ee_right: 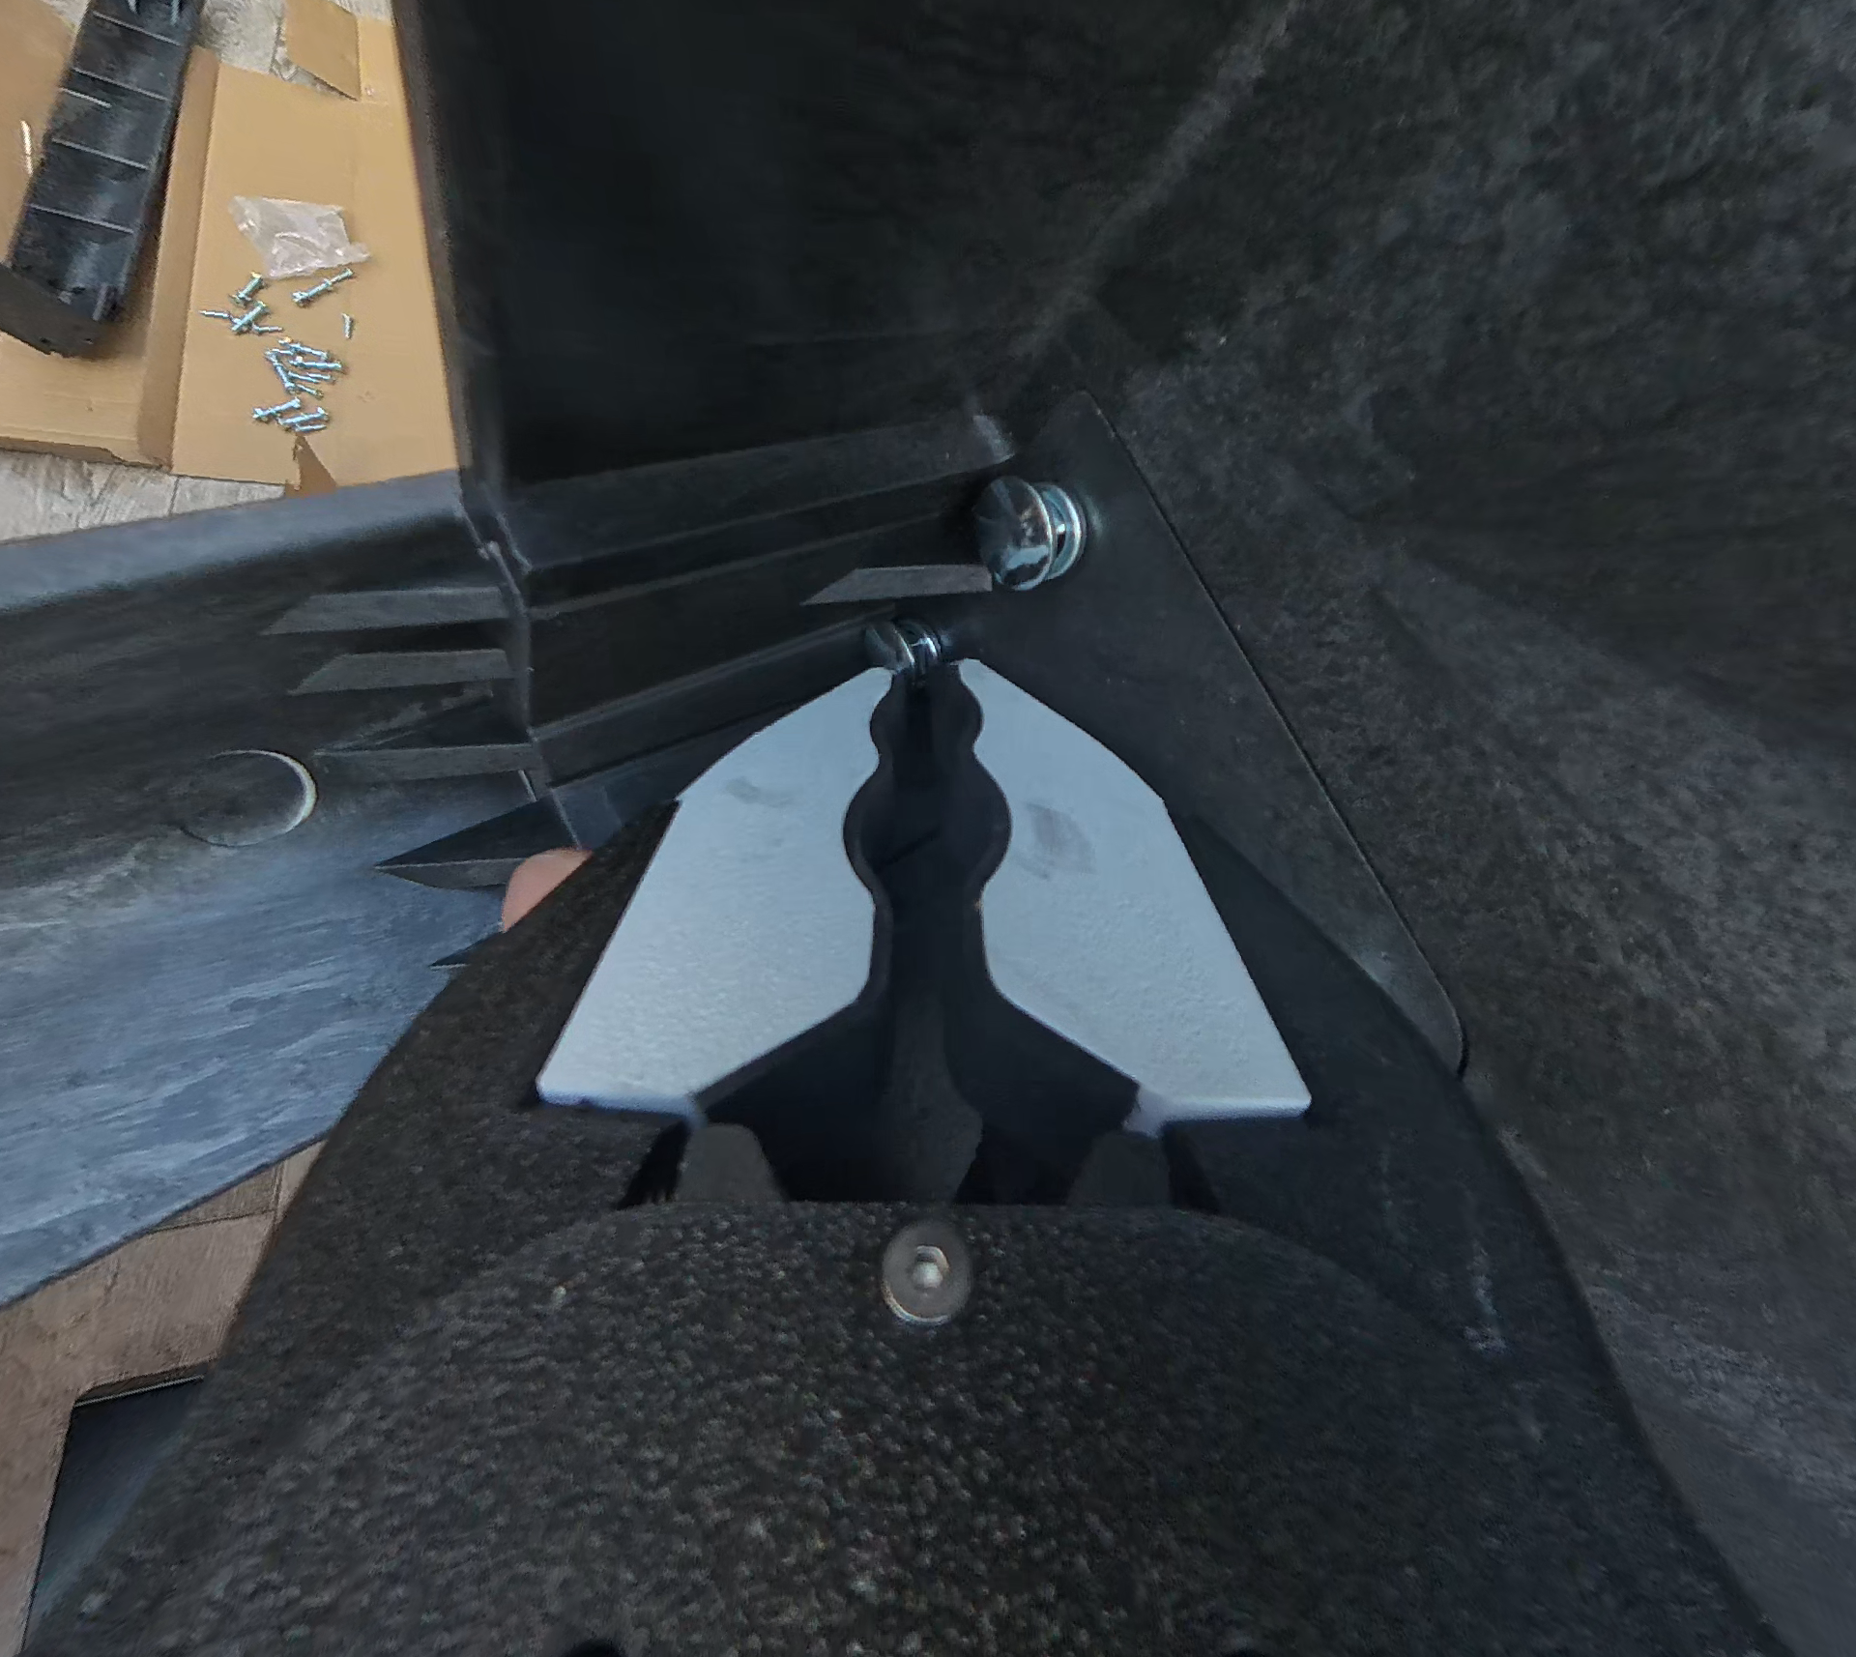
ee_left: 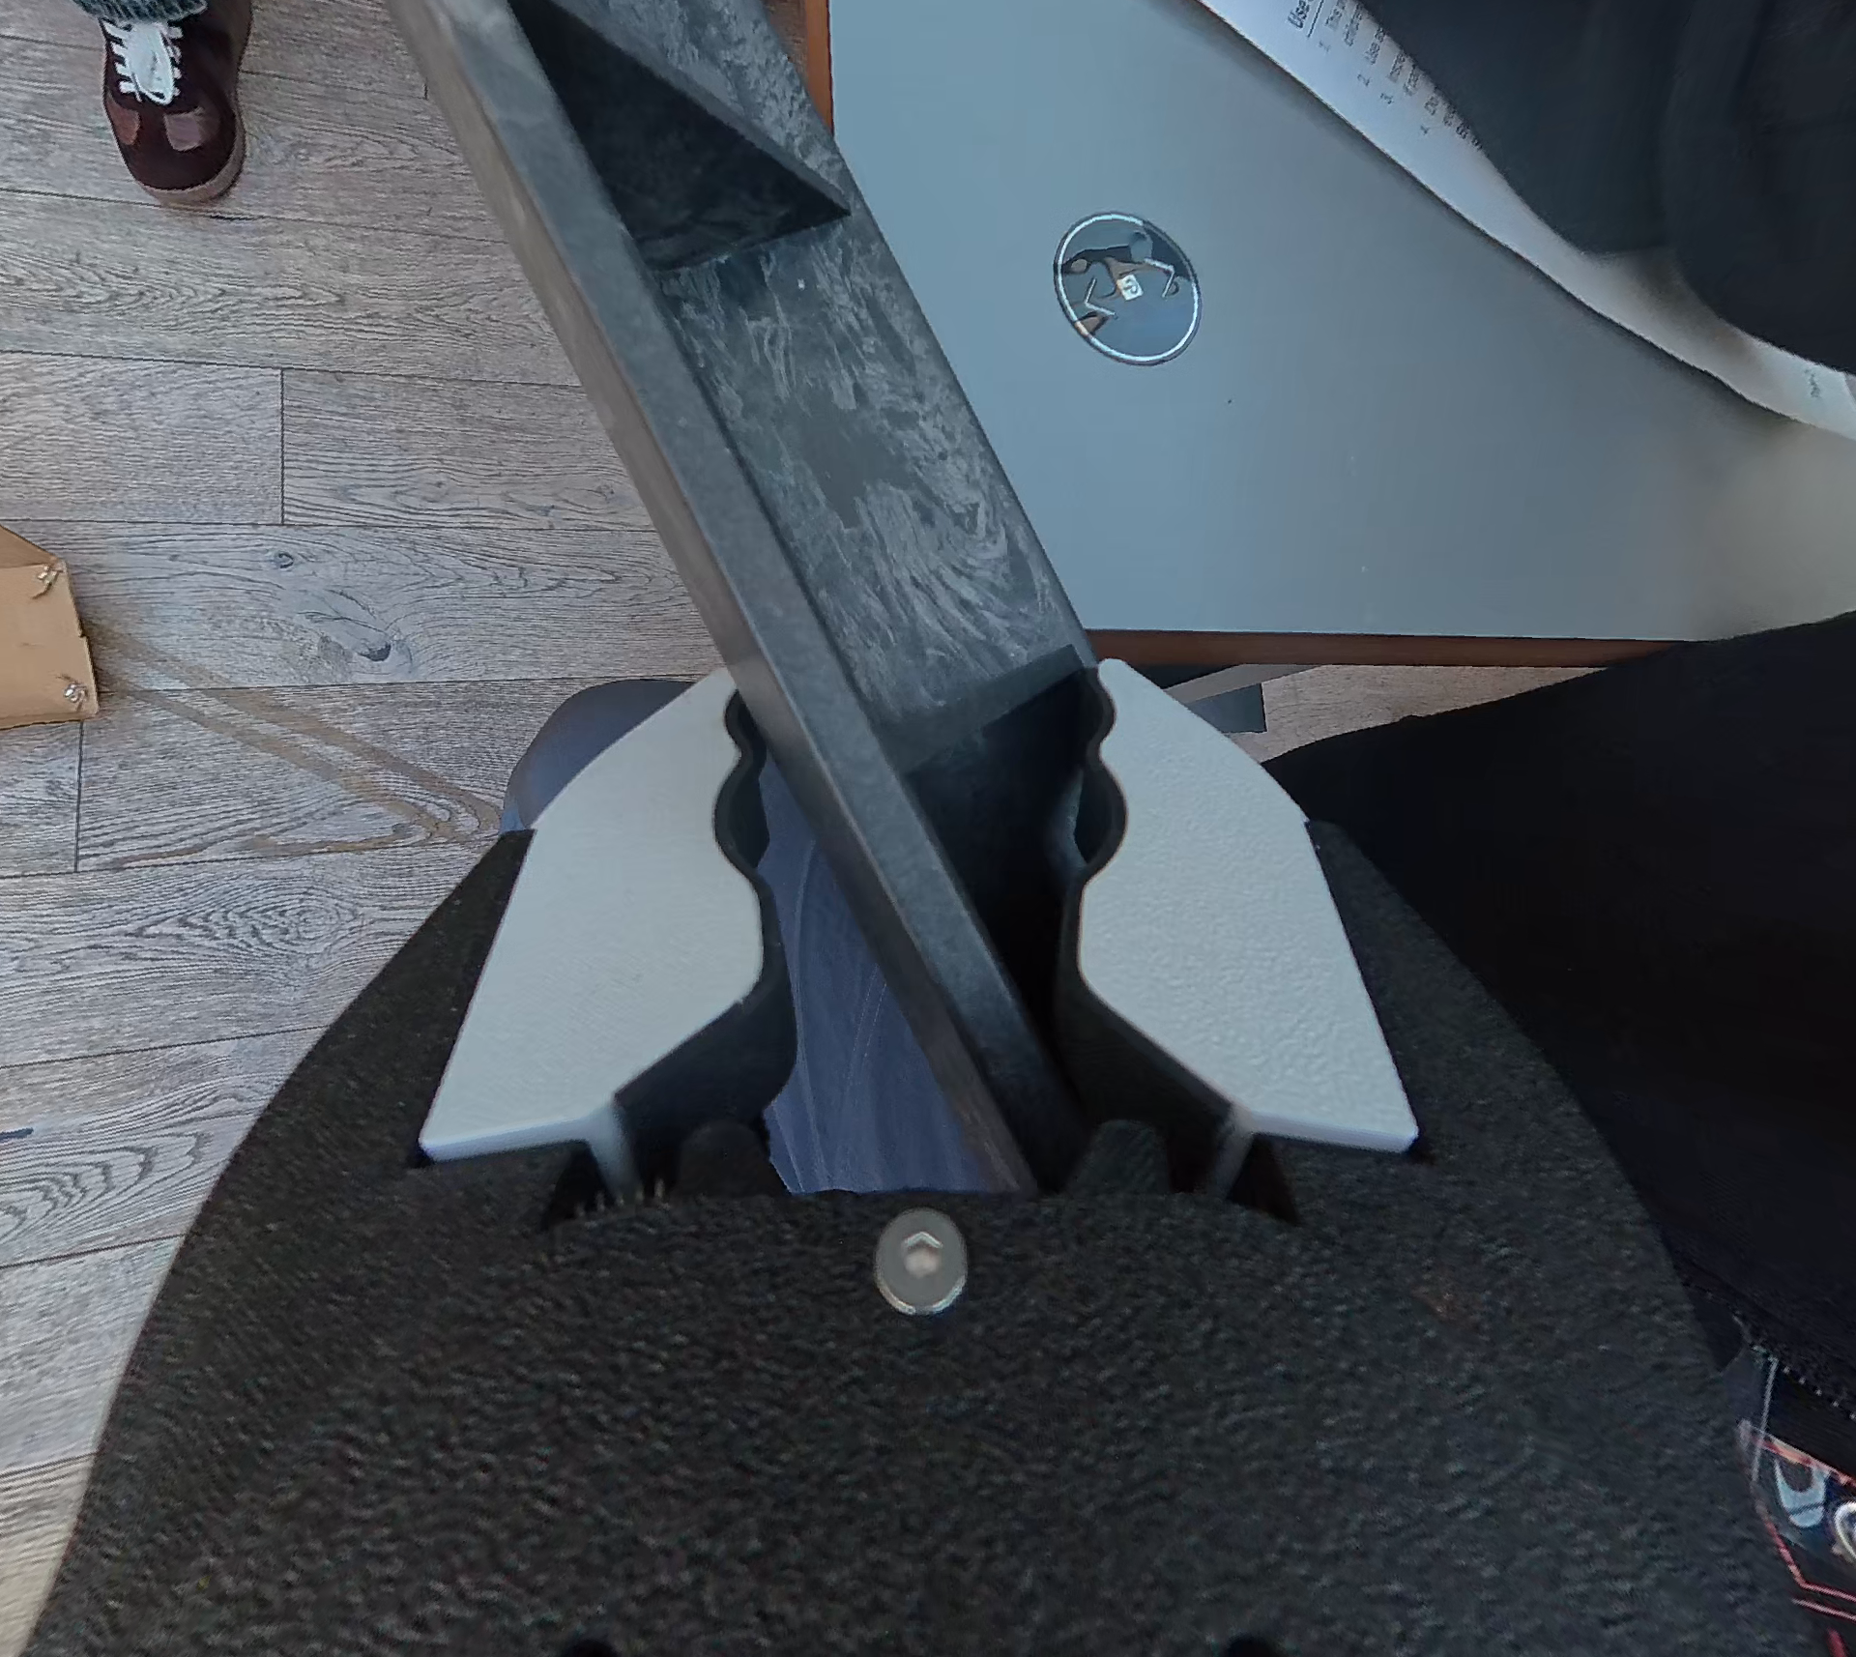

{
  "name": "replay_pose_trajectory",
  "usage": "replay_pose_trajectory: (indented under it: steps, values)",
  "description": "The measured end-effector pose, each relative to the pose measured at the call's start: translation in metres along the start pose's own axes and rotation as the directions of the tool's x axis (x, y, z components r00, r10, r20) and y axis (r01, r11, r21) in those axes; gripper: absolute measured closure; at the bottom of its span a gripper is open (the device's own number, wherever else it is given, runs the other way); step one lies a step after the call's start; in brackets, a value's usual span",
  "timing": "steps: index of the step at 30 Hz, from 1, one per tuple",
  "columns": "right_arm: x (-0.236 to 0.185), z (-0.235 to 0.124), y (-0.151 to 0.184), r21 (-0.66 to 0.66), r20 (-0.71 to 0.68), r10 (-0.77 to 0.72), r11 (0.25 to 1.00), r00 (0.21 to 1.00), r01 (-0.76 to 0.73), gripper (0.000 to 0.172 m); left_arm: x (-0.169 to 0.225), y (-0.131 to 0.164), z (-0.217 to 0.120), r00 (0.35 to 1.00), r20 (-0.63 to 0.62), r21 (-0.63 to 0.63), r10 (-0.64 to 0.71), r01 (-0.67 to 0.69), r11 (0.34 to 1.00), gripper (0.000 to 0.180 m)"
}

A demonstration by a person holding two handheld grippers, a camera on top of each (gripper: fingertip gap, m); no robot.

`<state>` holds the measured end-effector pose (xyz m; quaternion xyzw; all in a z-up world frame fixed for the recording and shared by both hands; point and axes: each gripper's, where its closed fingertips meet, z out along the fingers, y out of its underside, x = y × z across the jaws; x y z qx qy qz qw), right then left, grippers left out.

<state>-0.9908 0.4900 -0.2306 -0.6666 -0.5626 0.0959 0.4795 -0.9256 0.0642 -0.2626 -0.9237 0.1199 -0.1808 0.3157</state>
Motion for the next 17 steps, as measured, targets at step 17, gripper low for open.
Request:
replay_pose_trajectory:
  steps: [17]
  values:
    - [-0.0025, -0.0007, -0.0021, 0.001, 0.002, -0.037, 0.999, 0.999, 0.037, 0.167, 0.0002, 0.0001, 0.0002, 1.0, -0.004, -0.004, 0.004, -0.004, 1.0, 0.119]
